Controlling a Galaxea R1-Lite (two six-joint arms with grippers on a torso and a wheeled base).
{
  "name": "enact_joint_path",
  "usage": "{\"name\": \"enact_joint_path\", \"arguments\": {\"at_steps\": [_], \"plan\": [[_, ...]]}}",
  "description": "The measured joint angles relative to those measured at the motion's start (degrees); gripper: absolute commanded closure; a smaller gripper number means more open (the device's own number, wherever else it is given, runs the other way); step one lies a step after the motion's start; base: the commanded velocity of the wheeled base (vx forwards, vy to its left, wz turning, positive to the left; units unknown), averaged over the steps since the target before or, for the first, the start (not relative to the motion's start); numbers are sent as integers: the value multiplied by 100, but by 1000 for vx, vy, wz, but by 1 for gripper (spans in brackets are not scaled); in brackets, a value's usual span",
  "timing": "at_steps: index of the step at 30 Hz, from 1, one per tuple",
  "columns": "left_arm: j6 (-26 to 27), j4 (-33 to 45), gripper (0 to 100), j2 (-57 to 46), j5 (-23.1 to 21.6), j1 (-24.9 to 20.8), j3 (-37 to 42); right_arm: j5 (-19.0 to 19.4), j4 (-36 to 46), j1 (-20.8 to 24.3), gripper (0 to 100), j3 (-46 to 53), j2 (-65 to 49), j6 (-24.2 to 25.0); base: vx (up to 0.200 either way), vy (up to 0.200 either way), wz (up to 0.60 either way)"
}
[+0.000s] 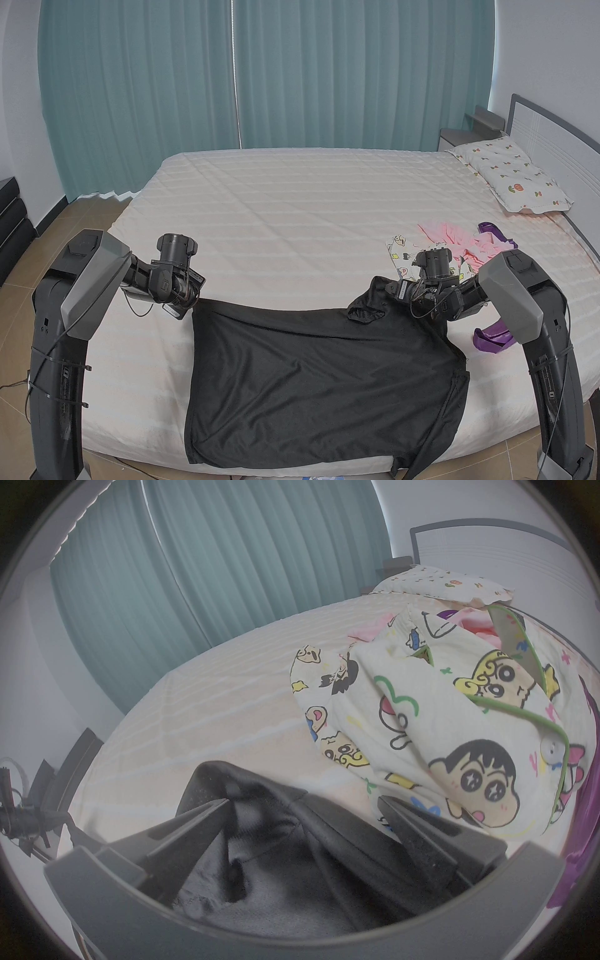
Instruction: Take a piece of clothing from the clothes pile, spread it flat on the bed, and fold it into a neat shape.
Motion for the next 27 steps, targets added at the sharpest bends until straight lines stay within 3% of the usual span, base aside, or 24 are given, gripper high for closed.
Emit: {"name": "enact_joint_path", "arguments": {"at_steps": [9, 24, 27], "plan": [[0, 2, 100, -2, 2, 28, -18, 2, -250, 22, 100, -57, 38, 66, 0, 0, 0], [197, 148, 100, -168, 38, 350, -462, -22, -657, -317, 100, -597, -24, 789, 0, 0, 0], [396, 677, 100, -127, 54, 444, -1126, -48, -628, -323, 100, -822, 9, 901, 0, 0, 0]]}}
